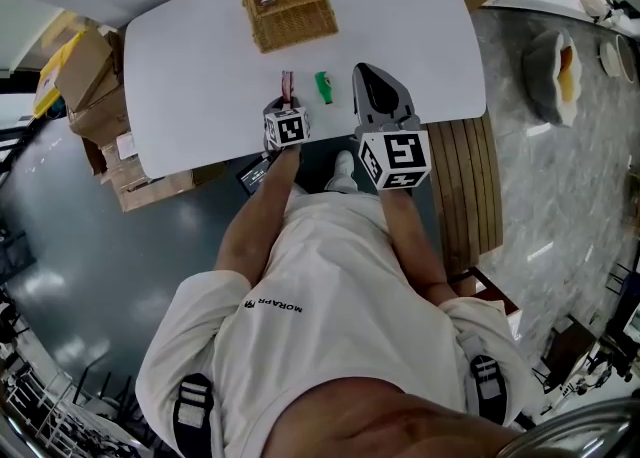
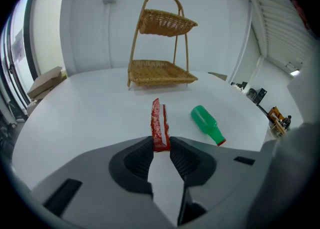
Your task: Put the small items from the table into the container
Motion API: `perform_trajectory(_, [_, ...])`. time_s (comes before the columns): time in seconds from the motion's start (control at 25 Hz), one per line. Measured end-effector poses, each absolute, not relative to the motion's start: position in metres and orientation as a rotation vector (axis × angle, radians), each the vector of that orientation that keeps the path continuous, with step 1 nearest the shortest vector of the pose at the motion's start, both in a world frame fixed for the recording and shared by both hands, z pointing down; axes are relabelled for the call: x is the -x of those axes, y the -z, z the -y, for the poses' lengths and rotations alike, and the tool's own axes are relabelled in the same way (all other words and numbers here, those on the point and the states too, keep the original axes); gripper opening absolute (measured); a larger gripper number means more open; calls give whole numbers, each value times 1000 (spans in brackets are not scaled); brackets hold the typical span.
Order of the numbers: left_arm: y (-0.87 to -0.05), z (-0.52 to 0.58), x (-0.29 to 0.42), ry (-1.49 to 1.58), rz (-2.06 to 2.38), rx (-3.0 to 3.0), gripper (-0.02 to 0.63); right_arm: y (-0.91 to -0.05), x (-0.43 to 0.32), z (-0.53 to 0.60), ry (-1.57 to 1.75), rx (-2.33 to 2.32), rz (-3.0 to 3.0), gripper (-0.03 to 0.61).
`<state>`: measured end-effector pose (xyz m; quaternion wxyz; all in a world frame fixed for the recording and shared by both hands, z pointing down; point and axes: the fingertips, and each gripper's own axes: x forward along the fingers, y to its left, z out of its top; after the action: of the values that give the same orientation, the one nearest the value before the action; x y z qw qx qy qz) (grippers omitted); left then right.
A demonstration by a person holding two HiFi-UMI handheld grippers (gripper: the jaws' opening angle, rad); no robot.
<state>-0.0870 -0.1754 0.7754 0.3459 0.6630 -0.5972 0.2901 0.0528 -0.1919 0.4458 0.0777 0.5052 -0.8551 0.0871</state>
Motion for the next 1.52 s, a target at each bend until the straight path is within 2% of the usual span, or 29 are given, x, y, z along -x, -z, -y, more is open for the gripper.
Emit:
perform_trajectory(0.76, [-632, 194, 80, -452, 1633, -1928, 103, -429, -40, 188, -249, -1528, 2623, 5])
perform_trajectory(1.52, [-546, 243, 82, -313, 1738, -2097, 103, -414, -26, 185, -196, -1509, 2651, 5])
